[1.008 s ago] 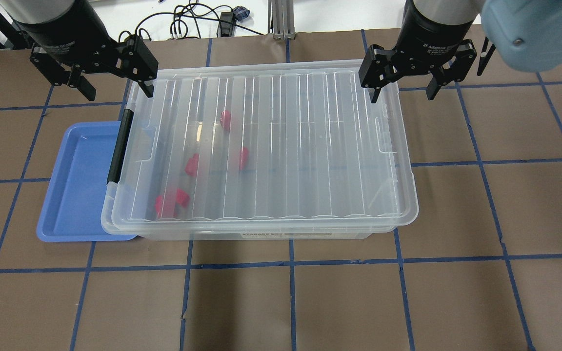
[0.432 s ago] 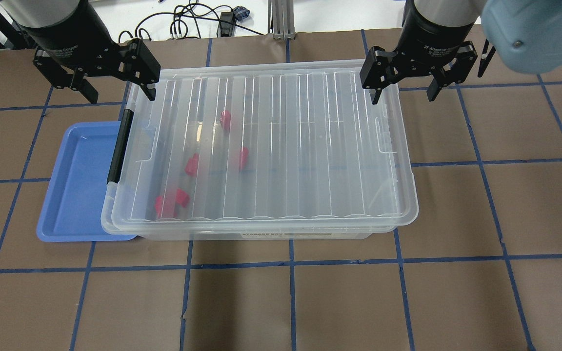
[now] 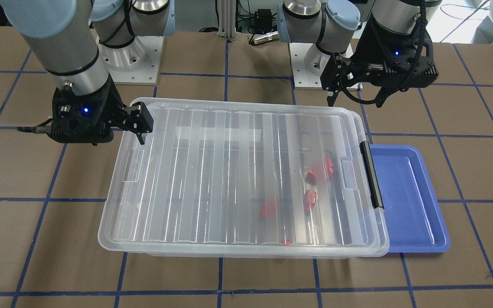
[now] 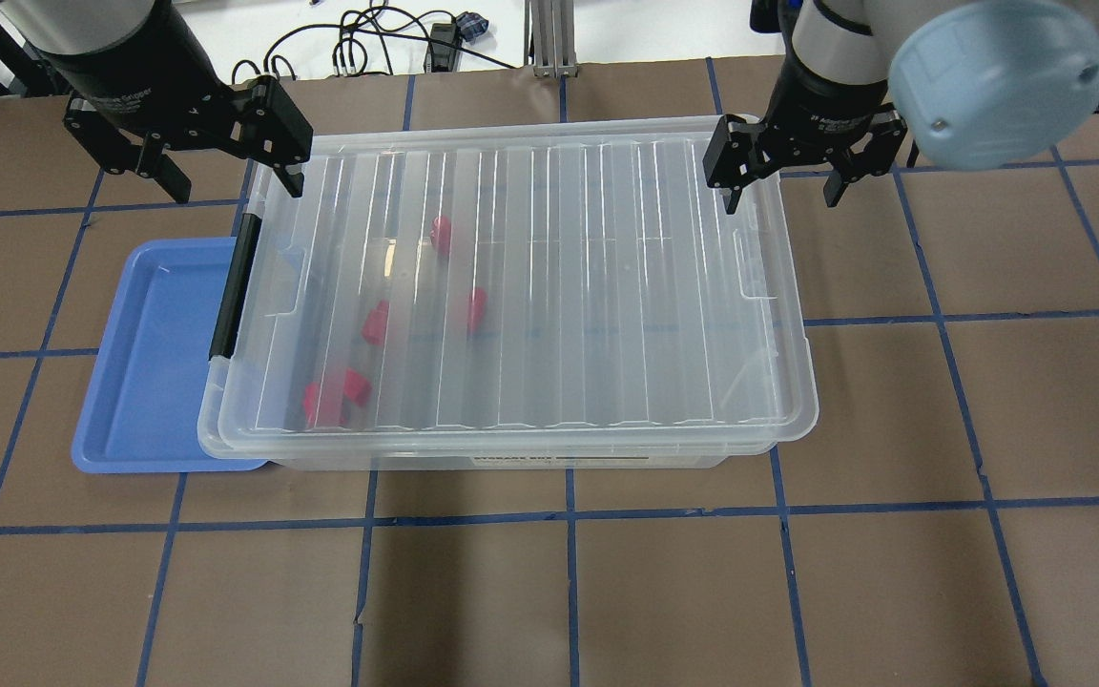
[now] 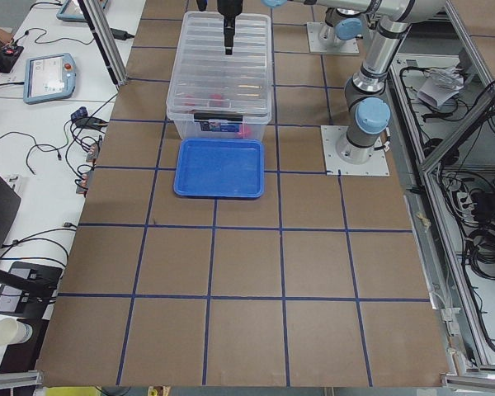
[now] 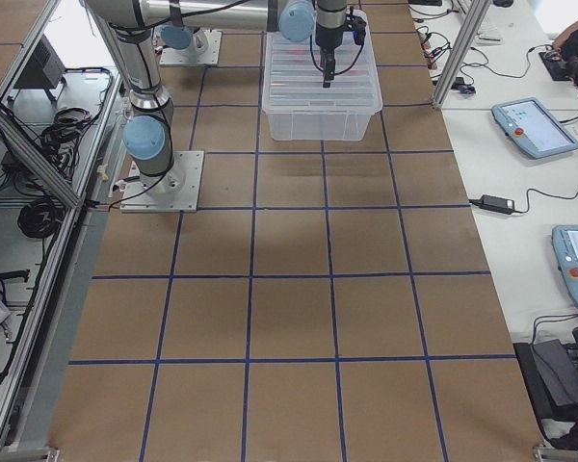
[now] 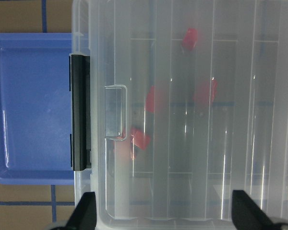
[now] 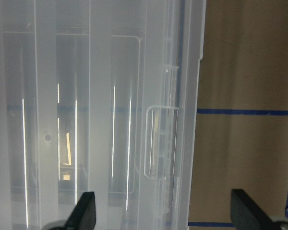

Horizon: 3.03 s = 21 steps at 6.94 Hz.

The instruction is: Place red block in blue tray from box

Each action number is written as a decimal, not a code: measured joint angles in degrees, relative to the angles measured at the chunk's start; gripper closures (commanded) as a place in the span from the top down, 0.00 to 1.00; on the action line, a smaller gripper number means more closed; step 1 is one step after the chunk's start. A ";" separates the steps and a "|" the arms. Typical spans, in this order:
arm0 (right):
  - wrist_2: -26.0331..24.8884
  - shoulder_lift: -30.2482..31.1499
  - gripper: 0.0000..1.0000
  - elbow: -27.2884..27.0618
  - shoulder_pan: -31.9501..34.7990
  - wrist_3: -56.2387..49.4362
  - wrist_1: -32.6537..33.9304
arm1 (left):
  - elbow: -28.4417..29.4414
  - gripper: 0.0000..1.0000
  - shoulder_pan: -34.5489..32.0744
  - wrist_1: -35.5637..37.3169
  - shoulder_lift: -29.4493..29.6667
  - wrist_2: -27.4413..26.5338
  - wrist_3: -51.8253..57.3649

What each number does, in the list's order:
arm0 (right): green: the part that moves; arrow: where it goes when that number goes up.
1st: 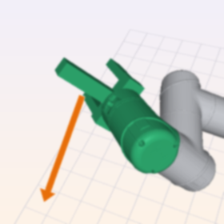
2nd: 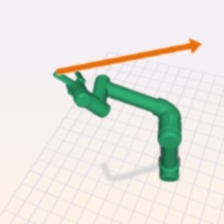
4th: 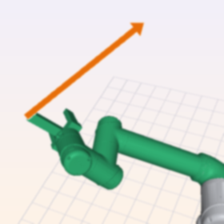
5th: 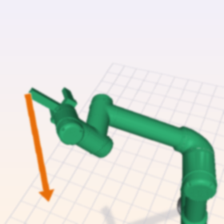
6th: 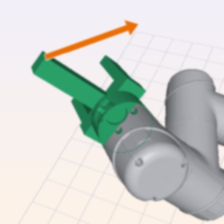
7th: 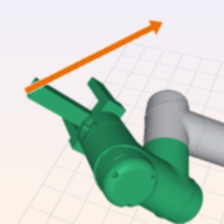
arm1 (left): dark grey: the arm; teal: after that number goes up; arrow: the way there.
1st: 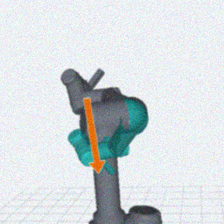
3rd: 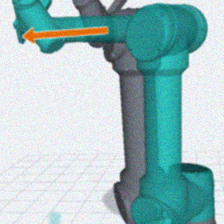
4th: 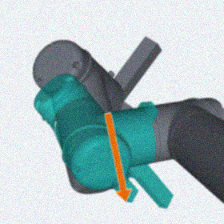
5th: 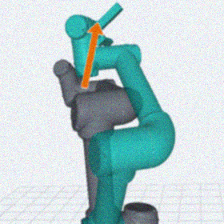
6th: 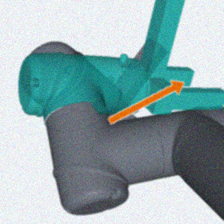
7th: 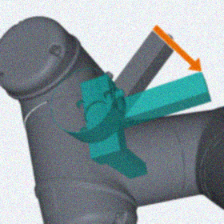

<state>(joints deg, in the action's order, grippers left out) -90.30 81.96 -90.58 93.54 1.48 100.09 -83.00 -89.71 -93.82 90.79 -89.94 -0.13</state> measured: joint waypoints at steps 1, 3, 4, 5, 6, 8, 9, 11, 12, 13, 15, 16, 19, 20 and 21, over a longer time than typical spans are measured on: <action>-0.56 -0.74 1.00 -2.77 -0.02 -0.50 3.58 | -0.03 1.00 0.02 0.02 0.06 0.02 0.11; -4.31 -2.62 1.00 -5.44 -0.08 -1.88 6.44 | -0.09 1.00 0.02 0.03 0.21 0.13 0.26; -6.67 -3.34 1.00 -5.82 -0.08 -2.14 6.59 | -0.12 1.00 0.02 0.04 0.21 0.23 0.28; -7.92 -3.68 1.00 -5.95 -0.08 -2.22 6.72 | -0.13 1.00 0.04 0.04 0.21 0.27 0.32; -9.31 -3.82 1.00 -5.98 -0.08 -2.28 6.85 | -0.13 1.00 0.08 0.04 0.21 0.27 0.38; -13.58 -4.09 1.00 -6.00 -0.85 -3.06 7.05 | -0.12 1.00 0.14 0.06 0.21 0.22 0.50; -15.28 -4.46 1.00 -6.01 -2.36 -3.50 6.83 | -0.14 1.00 0.15 0.09 0.22 0.21 0.51; -16.30 -4.72 1.00 -5.99 -6.07 -4.73 6.58 | -0.15 1.00 0.15 0.28 0.24 0.15 0.61; -16.45 -4.65 1.00 -5.96 -7.95 -5.19 6.88 | -0.15 1.00 0.15 0.39 0.25 0.13 0.62; -16.48 -4.56 1.00 -5.93 -9.69 -5.58 6.98 | -0.15 1.00 0.15 0.45 0.26 0.14 0.55; -16.43 -4.27 1.00 -5.95 -12.56 -6.42 6.61 | -0.10 1.00 0.15 0.42 0.26 0.38 0.15; -16.39 -4.15 1.00 -5.85 -13.72 -7.03 6.45 | -0.09 1.00 0.17 0.40 0.25 0.44 0.02; -16.31 -4.06 1.00 -5.37 -17.16 -9.80 6.40 | -0.10 1.00 0.29 0.39 0.27 0.47 -0.07; -16.12 -4.03 1.00 -5.26 -18.43 -10.88 6.42 | -0.01 1.00 0.24 0.41 0.37 0.47 0.03; -15.92 -3.98 1.00 -5.11 -19.06 -11.32 6.41 | 0.12 1.00 0.19 0.41 0.57 0.49 0.23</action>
<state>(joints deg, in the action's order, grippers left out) -106.22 77.97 -95.69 74.48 -9.84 106.50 -82.88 -89.52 -93.41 91.37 -89.45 0.11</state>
